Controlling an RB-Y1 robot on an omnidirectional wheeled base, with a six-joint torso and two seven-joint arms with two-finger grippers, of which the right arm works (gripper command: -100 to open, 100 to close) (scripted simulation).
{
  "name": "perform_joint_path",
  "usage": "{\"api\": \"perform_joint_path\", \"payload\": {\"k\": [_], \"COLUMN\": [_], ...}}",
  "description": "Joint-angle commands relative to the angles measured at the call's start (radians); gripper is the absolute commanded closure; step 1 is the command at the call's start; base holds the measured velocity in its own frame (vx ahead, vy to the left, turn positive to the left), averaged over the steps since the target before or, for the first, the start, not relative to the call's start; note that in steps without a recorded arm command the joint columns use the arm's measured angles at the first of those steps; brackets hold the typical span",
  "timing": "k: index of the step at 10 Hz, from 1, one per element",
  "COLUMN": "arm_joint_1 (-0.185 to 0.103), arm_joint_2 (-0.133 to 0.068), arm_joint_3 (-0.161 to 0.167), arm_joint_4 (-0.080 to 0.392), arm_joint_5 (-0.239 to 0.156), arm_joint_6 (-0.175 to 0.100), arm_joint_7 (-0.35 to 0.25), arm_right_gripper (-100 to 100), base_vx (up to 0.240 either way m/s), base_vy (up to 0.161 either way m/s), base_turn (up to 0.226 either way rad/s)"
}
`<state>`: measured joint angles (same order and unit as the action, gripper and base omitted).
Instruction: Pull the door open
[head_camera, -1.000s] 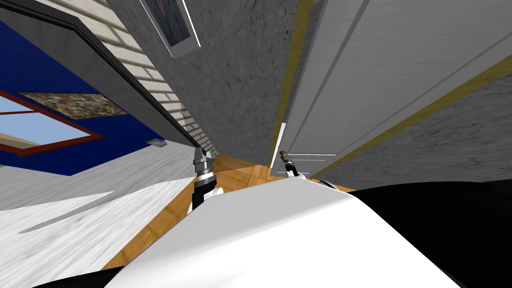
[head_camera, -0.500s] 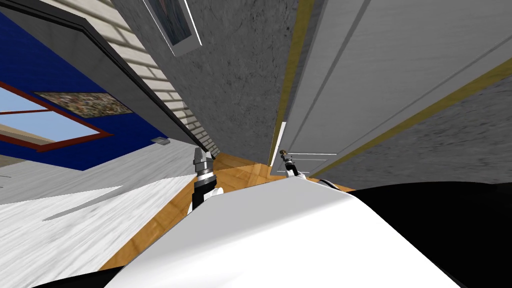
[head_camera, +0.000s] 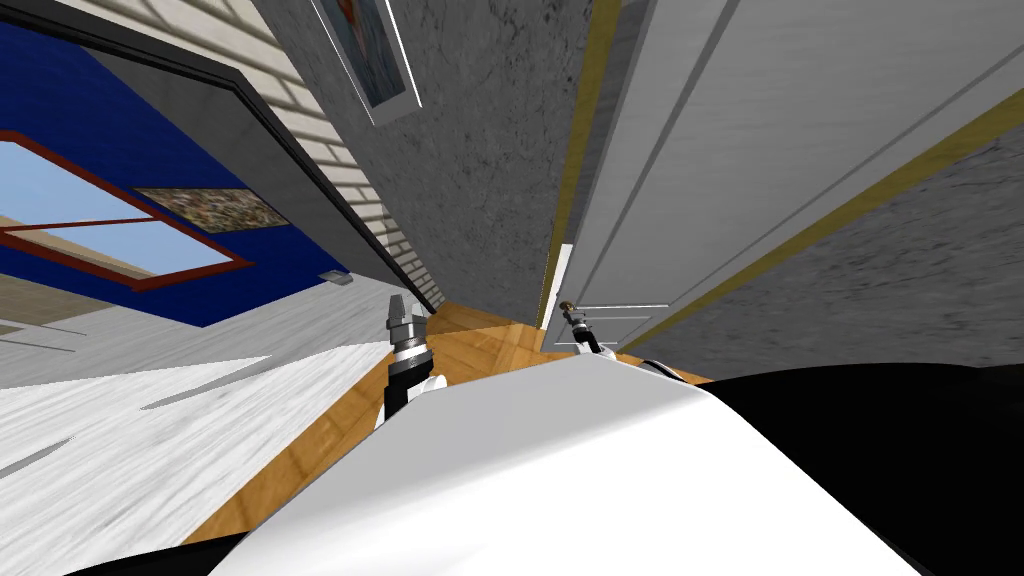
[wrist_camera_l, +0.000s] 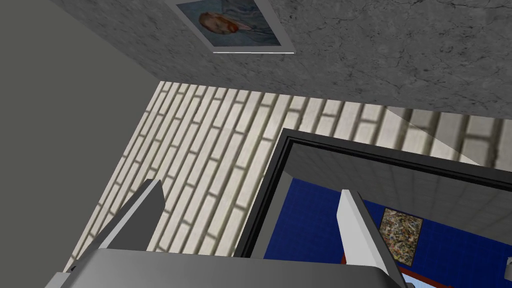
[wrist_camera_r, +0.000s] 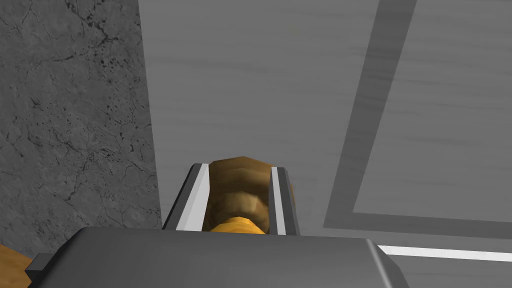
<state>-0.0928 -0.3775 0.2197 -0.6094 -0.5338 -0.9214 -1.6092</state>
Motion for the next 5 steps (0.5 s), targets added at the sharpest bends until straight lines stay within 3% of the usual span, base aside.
{"api": "perform_joint_path", "payload": {"k": [1, 3, 5], "arm_joint_1": [0.025, 0.038, 0.038], "arm_joint_2": [-0.005, -0.019, -0.019], "arm_joint_3": [0.028, 0.048, 0.048], "arm_joint_4": [-0.009, -0.011, -0.011], "arm_joint_5": [0.011, 0.020, 0.020], "arm_joint_6": [0.013, 0.007, 0.007], "arm_joint_7": [-0.026, -0.052, -0.052], "arm_right_gripper": [100, 100, 100], "base_vx": [-0.237, -0.218, -0.096], "base_vy": [-0.066, -0.054, -0.010], "base_turn": [0.153, 0.101, 0.009]}}
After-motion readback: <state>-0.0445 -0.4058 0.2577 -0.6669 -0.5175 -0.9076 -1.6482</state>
